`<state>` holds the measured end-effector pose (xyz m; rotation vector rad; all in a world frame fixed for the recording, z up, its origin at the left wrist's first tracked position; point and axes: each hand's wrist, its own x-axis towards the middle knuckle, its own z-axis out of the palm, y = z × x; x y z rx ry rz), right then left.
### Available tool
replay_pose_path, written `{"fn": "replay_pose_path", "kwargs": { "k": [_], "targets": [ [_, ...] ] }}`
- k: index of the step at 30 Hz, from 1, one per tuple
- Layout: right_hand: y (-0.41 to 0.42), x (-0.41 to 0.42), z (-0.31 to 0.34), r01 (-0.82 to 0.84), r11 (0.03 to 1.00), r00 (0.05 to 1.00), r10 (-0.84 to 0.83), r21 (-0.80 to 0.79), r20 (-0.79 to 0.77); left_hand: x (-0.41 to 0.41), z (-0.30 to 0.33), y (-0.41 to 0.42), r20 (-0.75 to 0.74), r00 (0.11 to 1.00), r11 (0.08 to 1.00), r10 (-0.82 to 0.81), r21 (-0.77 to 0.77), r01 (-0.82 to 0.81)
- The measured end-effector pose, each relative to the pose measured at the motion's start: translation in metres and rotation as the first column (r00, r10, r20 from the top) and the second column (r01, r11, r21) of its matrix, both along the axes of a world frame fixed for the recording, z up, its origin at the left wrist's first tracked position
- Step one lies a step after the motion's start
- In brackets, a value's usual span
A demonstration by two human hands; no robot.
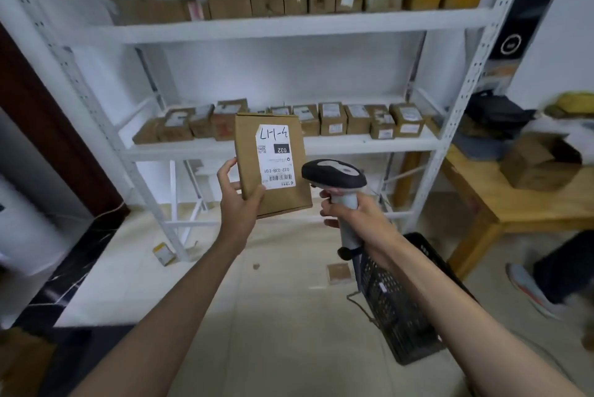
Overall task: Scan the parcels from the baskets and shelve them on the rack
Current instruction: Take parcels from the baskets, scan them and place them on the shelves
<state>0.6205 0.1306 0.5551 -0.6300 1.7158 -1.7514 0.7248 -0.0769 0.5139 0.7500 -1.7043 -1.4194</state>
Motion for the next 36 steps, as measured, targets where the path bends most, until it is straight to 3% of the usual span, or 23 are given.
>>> {"fn": "replay_pose_path", "kwargs": {
  "k": [8,17,26,36],
  "targets": [
    [-0.006,-0.02,0.052,-0.17,0.983,0.985,0.17,-0.062,-0.005,-0.033,0.046,-0.006,-0.131,0.991,0.992,0.03,-0.119,-0.046],
    [-0.006,-0.039,0.077,-0.196,0.973,0.976,0.205,-0.121,0.068,-0.042,0.075,-0.005,-0.198,0.979,0.982,0.036,-0.175,-0.071],
    [-0.022,-0.053,0.11,-0.313,0.939,0.95,0.312,-0.143,-0.031,-0.041,0.109,-0.02,-0.256,0.965,0.974,0.048,-0.203,-0.102],
    [-0.074,-0.071,0.193,-0.345,0.875,0.939,0.32,-0.339,-0.129,-0.03,0.2,-0.06,-0.318,0.941,0.928,0.119,-0.301,-0.219]
  ]
}}
